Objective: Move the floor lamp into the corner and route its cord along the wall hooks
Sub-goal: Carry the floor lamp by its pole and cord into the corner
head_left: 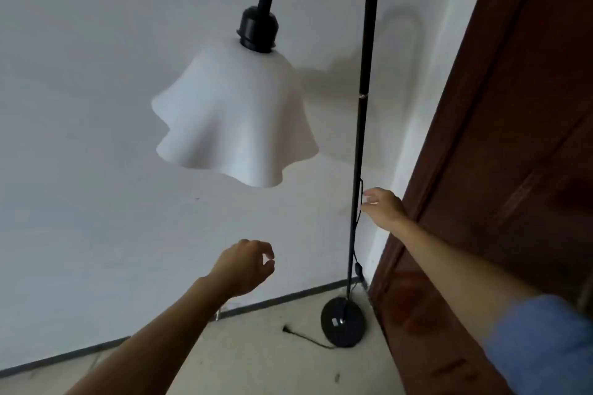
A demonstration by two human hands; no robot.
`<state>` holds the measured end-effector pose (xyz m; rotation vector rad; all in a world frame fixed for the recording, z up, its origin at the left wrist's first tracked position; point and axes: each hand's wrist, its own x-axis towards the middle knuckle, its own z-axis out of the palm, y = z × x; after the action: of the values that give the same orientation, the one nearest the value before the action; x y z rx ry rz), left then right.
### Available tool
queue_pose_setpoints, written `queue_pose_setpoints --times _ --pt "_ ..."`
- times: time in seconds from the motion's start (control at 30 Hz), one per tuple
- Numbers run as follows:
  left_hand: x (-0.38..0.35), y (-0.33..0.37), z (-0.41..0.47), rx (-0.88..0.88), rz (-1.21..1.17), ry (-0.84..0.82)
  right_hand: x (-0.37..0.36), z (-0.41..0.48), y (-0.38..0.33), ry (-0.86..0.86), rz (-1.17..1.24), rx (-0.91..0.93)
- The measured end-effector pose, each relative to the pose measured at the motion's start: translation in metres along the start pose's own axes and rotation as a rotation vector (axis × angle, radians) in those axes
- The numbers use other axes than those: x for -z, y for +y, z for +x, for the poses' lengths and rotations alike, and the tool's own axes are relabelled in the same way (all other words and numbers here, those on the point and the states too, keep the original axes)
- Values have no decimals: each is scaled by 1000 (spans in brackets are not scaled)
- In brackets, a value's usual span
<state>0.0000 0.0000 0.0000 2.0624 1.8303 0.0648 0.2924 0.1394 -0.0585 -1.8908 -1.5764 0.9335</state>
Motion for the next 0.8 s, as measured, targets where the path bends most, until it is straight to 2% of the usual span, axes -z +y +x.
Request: queue_pose_setpoints --times 0.13,0.3,0.43,0.6,0.73,0.8 --pt "-18 -5 26 162 -131 -17 -8 26 12 -1 -73 -7" --pt "-41 -11 40 265 -220 -48 -32 33 56 -121 -13 -10" --pt "-54 -19 45 312 -245 -70 -42 47 60 18 69 -16" --pt "-63 -32 42 358 -252 -90 -57 37 61 72 -36 -54" --pt "-68 -44 36 360 -270 -99 -71 13 94 -189 -248 -237" --pt "-70 -52 32 352 -275 -112 -83 -9 112 -308 -252 -355"
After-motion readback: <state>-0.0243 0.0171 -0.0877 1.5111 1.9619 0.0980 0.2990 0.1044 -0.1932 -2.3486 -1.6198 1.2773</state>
